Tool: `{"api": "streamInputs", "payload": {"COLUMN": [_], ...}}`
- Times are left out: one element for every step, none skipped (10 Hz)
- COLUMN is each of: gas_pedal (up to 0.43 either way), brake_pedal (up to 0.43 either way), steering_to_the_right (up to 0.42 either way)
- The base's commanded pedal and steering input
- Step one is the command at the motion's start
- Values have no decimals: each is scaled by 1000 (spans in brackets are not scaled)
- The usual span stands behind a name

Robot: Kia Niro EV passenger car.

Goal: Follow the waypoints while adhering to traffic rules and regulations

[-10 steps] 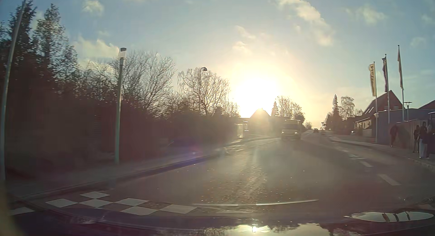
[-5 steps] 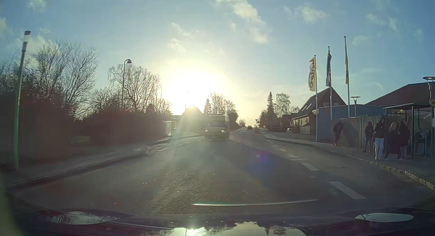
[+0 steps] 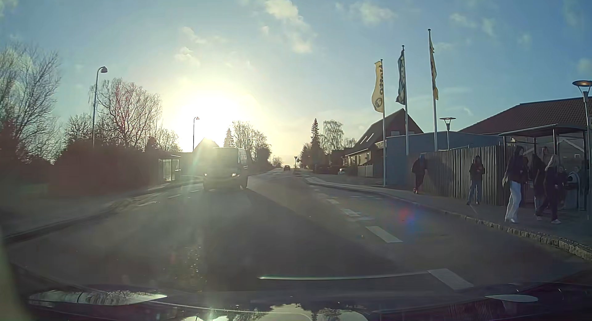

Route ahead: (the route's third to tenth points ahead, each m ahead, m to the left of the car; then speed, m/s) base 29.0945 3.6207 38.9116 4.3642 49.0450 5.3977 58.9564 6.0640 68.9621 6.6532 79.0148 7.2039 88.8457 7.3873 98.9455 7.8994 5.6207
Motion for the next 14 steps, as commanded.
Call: {"api": "streamInputs", "payload": {"gas_pedal": [469,469,469,469,469,469,469,469,469,461,449,441,441,441], "brake_pedal": [0,0,0,0,0,0,0,0,0,0,0,0,0,0], "steering_to_the_right": [22,-26,-57,-65,-56,-47,-41,-38,-37,-36,-35,-32,-25,-21]}}
